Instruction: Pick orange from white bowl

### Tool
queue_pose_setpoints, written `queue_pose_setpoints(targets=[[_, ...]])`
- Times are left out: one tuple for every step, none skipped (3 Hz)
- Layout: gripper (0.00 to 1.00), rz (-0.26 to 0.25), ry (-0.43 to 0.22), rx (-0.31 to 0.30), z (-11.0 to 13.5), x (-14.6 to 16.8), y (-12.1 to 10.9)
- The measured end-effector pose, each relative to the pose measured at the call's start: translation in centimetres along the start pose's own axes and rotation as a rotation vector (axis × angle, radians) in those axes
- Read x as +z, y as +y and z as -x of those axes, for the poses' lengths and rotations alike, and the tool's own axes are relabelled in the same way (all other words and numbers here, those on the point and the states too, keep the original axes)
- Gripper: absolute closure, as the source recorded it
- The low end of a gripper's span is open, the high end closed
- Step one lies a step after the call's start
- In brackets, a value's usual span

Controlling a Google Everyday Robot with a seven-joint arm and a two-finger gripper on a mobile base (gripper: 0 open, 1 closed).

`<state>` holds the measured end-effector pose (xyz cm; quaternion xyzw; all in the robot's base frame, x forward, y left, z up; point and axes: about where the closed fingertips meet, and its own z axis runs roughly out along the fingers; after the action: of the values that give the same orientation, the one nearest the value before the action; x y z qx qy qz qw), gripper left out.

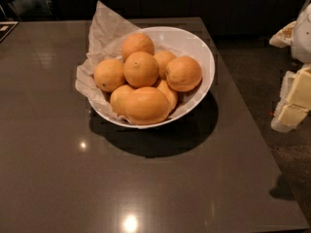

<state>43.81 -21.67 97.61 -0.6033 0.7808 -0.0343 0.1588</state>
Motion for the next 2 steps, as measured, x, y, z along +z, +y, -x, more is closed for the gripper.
queue_pose_setpoints(targets=[[0.00, 0.000, 0.000, 0.000, 0.00, 0.00, 0.00], [0.00, -0.001, 0.011, -0.006, 0.83, -0.06, -0.34]])
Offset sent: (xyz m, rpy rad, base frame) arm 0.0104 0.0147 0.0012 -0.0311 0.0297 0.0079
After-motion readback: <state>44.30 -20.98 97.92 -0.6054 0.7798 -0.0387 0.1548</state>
